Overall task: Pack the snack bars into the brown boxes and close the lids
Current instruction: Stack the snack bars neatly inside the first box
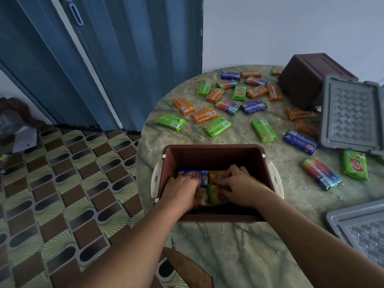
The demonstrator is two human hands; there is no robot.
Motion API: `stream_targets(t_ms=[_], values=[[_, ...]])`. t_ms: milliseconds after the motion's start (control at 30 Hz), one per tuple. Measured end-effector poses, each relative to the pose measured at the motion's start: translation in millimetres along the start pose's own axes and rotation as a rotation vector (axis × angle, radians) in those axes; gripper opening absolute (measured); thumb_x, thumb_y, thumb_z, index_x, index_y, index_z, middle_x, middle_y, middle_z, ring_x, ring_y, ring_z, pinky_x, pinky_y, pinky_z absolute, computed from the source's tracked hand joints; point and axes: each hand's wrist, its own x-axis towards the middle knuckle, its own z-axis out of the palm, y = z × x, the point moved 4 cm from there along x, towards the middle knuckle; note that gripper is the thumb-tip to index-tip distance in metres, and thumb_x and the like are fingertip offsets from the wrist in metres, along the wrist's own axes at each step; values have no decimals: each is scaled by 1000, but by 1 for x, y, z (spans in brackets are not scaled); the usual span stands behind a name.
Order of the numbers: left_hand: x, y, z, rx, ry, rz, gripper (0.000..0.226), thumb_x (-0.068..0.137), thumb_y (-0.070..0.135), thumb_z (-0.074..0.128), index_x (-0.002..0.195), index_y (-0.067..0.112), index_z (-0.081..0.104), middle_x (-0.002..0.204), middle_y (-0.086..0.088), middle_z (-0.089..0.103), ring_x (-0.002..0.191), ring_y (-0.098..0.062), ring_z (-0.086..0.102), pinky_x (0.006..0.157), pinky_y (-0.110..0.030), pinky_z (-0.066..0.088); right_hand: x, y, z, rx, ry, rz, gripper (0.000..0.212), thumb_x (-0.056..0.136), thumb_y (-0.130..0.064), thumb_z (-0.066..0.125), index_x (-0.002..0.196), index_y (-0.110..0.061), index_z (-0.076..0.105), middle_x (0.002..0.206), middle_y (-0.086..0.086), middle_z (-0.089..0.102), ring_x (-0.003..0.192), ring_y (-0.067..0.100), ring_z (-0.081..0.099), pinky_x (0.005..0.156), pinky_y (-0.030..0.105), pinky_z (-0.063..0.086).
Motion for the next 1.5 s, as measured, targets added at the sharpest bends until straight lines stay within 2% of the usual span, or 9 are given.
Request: stream_targets(t_ms=[200, 600, 767, 933, 1000, 1100, 1167, 1267, 1500], values=[[-1, 0, 0, 31, 6, 11, 44, 79, 36, 81, 117, 27, 61, 124, -1, 64, 119, -26, 56, 93, -41, 41, -2, -2, 3, -51, -41, -49, 80, 80, -50, 77, 149, -37, 39, 139, 3, 43, 128, 27, 43, 107, 40, 43], [1, 0, 3, 40, -4, 23, 49, 79, 39, 82, 121, 29, 59, 127, 0, 64, 120, -27, 56, 93, -41, 42, 0, 0, 6, -113, 11, -56, 74, 81, -49, 78, 144, -29, 46, 135, 4, 41, 123, 28, 44, 101, 44, 49], [-1, -1, -11, -166, 59, -9, 48, 81, 54, 74, 119, 26, 63, 117, -1, 60, 114, -26, 58, 90, -41, 50, -8, -2, -20, 129, 385, -69, 52, 83, -59, 70, 126, -32, 58, 116, -4, 51, 109, 22, 52, 85, 41, 53], [-1, -13, -50, -17, 542, 9, 39, 83, 43, 77, 111, 19, 64, 103, -5, 55, 98, -29, 52, 77, -43, 51, -11, 4, -51, 126, 732, -46, 42, 90, -36, 72, 128, -25, 60, 116, 1, 55, 108, 28, 53, 82, 45, 53], [6, -25, -60, 117, 600, -58, 56, 79, 47, 80, 122, 18, 59, 114, -11, 54, 103, -32, 50, 83, -43, 49, -7, 7, -62, 44, 732, -10, 50, 90, -37, 70, 136, -27, 53, 124, 2, 52, 115, 28, 49, 93, 47, 49], [20, -45, -57, 177, 409, -196, 77, 84, 64, 69, 142, 20, 42, 137, -16, 46, 121, -37, 47, 97, -45, 44, 5, 14, -70, -61, 557, 8, 58, 91, -40, 68, 143, -32, 44, 137, 1, 52, 130, 28, 46, 110, 45, 39], [26, -53, -47, 63, 302, -259, 70, 92, 65, 58, 144, 25, 35, 133, -14, 47, 116, -33, 53, 87, -40, 48, 16, 18, -69, -100, 437, 6, 53, 94, -44, 65, 141, -35, 41, 134, -3, 57, 129, 25, 51, 108, 43, 38], [29, -54, -45, -63, 368, -275, 44, 101, 52, 50, 135, 25, 39, 117, -11, 55, 88, -26, 61, 64, -34, 42, 25, 22, -70, -90, 435, 7, 34, 100, -43, 57, 129, -36, 43, 124, -5, 62, 119, 25, 55, 98, 45, 39], [49, -71, -52, 19, 433, -231, 34, 102, 44, 54, 125, 19, 48, 106, -14, 59, 93, -31, 60, 70, -39, 49, 51, 21, -75, -69, 433, -11, 29, 102, -40, 56, 127, -34, 43, 119, -4, 62, 116, 26, 54, 96, 47, 40]])
